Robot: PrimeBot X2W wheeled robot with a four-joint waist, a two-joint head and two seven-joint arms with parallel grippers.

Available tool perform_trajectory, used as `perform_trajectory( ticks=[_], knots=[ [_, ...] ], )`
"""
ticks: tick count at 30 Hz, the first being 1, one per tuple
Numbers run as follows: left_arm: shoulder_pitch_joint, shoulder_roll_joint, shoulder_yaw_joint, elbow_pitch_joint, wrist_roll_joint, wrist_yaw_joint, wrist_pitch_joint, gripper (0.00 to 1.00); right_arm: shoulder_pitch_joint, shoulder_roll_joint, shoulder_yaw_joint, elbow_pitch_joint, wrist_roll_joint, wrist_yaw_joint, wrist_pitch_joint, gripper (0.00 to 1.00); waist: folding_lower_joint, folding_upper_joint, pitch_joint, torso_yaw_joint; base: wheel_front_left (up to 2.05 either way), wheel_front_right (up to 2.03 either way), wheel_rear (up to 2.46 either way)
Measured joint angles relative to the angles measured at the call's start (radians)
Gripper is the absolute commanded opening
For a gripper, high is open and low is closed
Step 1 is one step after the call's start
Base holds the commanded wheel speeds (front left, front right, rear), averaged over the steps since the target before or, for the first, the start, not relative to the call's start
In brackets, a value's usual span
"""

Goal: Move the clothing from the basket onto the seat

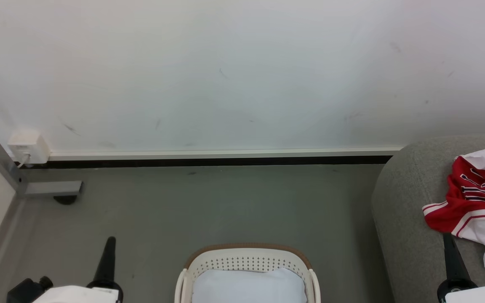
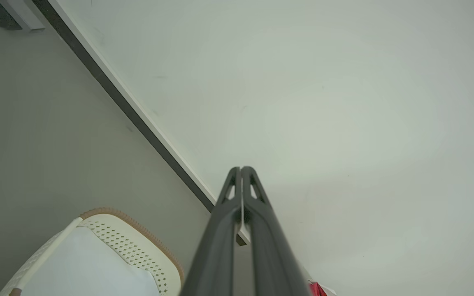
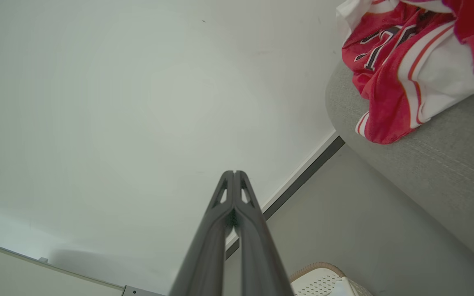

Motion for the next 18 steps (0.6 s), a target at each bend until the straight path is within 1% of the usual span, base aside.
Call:
perform_trajectory(
  ticks=[18],
  knots=[
    [-0.006, -0.005, 0.019, -0.01, -0.176, 0.0, 0.048, 0.0, -0.014, 0.0, -0.02, 0.005, 0.168, 0.0, 0.044, 0.0, 0.0, 0.0, 0.006, -0.006, 0.0, 0.0, 0.0]
  ],
)
